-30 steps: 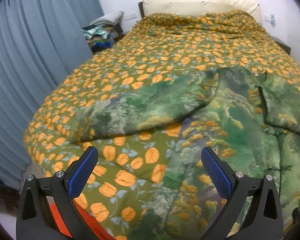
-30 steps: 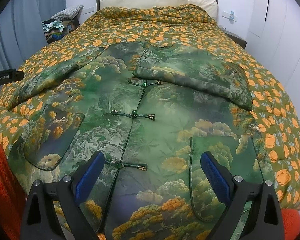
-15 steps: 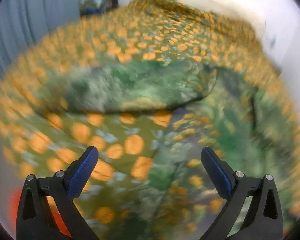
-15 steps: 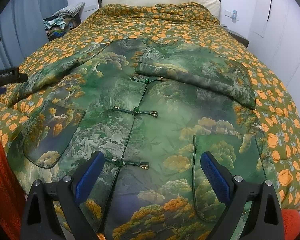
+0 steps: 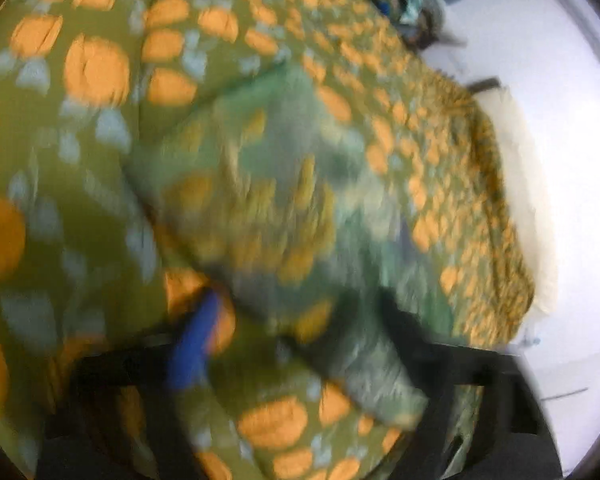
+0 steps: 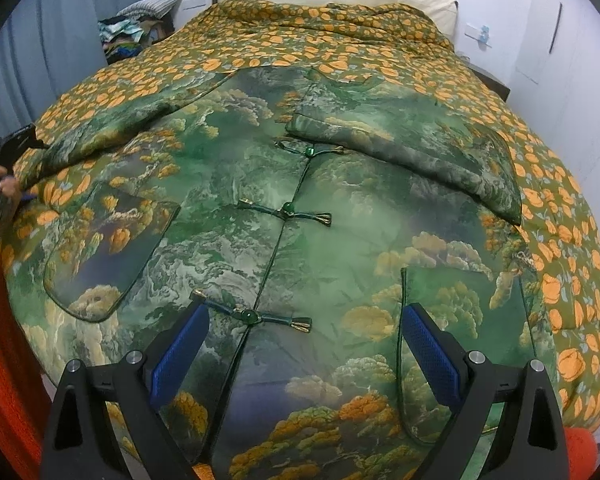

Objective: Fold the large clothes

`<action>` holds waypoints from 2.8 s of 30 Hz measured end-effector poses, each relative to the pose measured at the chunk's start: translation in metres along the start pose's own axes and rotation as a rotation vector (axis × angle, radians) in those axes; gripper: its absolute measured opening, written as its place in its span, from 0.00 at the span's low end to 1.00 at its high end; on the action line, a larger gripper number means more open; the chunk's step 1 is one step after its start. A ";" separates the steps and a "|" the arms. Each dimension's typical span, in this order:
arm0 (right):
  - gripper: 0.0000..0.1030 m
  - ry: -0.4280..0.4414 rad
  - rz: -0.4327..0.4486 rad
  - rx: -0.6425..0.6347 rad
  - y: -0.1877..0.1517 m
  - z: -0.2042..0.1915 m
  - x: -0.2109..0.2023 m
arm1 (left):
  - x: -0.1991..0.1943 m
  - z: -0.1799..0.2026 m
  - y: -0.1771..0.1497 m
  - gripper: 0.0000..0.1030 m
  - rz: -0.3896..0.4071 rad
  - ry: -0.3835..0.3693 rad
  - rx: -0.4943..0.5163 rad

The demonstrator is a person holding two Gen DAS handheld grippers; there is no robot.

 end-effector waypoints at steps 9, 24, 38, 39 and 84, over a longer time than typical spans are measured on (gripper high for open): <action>0.93 0.023 0.008 0.011 -0.002 -0.001 0.006 | -0.075 0.143 -0.031 0.10 0.194 -0.011 0.606; 0.93 -0.028 0.138 0.248 0.001 0.081 -0.022 | -0.046 0.371 -0.430 0.59 -0.073 -0.271 1.643; 0.93 0.004 0.033 0.362 -0.007 0.113 -0.002 | -0.013 0.208 -0.365 1.00 -0.051 0.072 1.564; 0.93 0.011 0.025 0.352 -0.004 0.109 0.000 | 0.002 0.197 -0.361 1.00 -0.079 0.080 1.553; 0.95 -0.068 -0.004 0.005 0.021 -0.001 -0.034 | 0.040 0.156 -0.359 1.00 -0.159 0.073 1.521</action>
Point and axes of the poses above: each gripper's, at about its wrist camera, not at the fingertips, and x roughly the way its jaws point, z to its right, y to its top, the point moved 3 cm from there along x, roughly the way its jaws point
